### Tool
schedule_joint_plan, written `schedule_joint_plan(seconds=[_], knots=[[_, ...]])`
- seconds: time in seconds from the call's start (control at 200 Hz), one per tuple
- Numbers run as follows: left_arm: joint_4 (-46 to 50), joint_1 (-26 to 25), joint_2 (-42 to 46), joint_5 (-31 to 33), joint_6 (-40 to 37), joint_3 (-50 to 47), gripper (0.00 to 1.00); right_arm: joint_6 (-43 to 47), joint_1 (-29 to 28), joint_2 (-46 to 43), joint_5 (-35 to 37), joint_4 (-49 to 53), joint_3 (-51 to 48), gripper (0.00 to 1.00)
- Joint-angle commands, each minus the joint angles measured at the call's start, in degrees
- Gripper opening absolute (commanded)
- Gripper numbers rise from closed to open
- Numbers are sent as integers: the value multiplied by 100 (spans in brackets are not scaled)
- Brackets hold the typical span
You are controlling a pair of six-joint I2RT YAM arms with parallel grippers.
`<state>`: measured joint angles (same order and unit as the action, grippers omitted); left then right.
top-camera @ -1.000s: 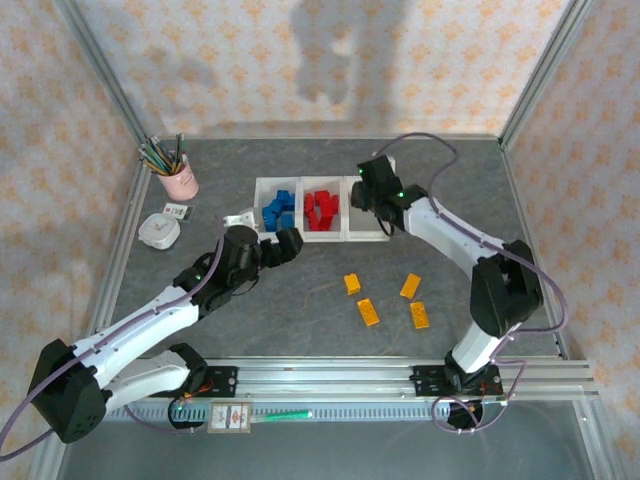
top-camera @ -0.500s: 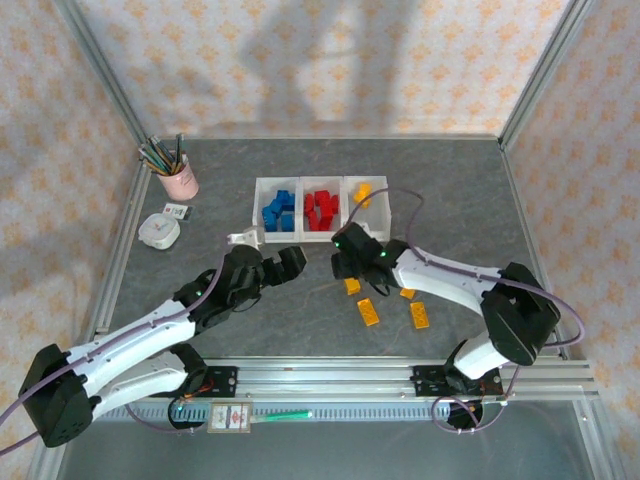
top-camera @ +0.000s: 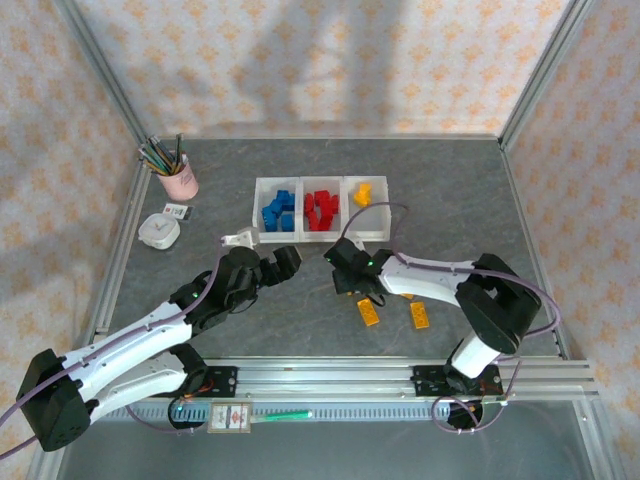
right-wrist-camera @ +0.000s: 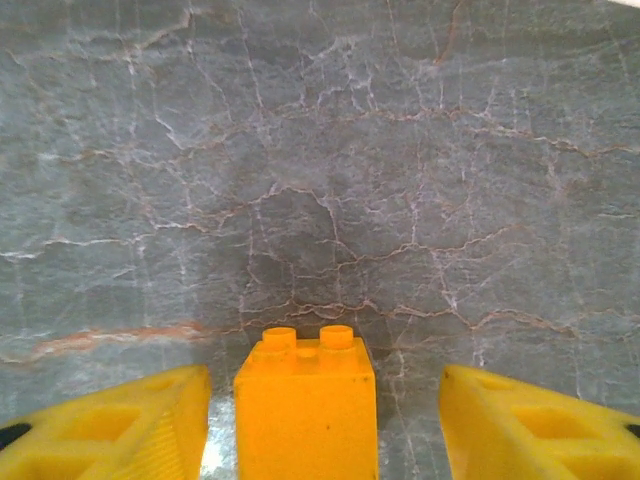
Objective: Sort the legos into containers by color
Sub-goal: Pick up the lego from the center of the table, then place the lego in the container.
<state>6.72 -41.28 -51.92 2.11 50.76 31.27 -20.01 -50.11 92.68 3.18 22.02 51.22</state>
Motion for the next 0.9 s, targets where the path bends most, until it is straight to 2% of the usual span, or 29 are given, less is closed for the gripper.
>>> schedule_joint_plan(seconds=[0.0, 0.275, 0.355, 0.601, 0.896], knots=[[184, -21, 97, 223, -46, -29, 99, -57, -52, 104, 174, -75, -16, 51], [251, -21, 94, 279, -119, 64, 99, -101, -52, -33, 198, -83, -3, 33], [251, -21, 96, 266, -127, 90, 99, -111, -52, -109, 250, 17, 72, 31], [246, -21, 31, 264, -254, 267, 99, -103, 124, -523, 439, 512, 561, 31], [106, -12, -336, 290, -534, 704, 99, 263, 1100, -263, 615, 703, 1529, 31]])
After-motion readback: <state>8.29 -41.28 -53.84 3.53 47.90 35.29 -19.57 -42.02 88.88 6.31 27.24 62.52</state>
